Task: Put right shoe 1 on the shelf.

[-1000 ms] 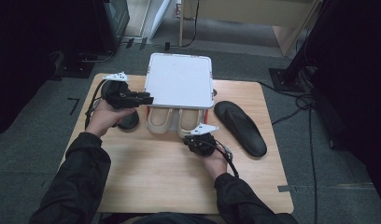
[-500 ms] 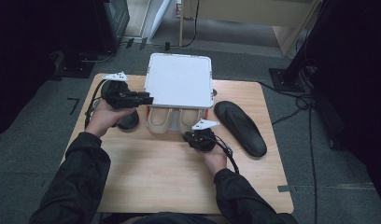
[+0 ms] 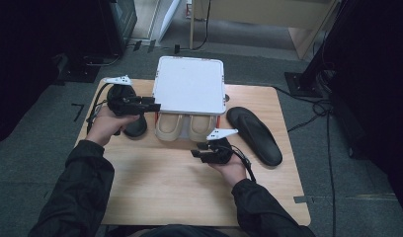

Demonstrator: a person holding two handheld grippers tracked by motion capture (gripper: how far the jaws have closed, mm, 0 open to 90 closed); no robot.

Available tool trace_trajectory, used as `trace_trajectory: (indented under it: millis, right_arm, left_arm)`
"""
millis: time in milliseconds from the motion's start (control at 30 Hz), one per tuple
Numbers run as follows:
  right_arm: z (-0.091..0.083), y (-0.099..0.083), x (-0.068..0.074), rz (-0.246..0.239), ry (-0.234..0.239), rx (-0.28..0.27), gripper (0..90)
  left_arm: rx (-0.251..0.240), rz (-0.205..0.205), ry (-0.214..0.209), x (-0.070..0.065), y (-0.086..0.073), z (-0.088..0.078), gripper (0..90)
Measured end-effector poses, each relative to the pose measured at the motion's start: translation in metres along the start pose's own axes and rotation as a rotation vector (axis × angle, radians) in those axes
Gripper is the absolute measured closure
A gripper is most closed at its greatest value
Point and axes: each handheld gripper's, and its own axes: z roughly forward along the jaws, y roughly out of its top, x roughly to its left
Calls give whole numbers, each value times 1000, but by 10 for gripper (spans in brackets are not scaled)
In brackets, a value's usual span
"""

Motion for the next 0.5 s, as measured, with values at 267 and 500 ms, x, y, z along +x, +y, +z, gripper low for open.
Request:
trace_trajectory:
  millis: [267, 500]
  right_arm:
    - [-8, -3, 0, -17, 1, 17, 556]
    - [-17, -5, -2, -12, 5, 16, 523]
  left_arm:
    - [14, 11, 38, -2, -2, -5, 448]
    - [14, 12, 74, 1, -6, -10, 433]
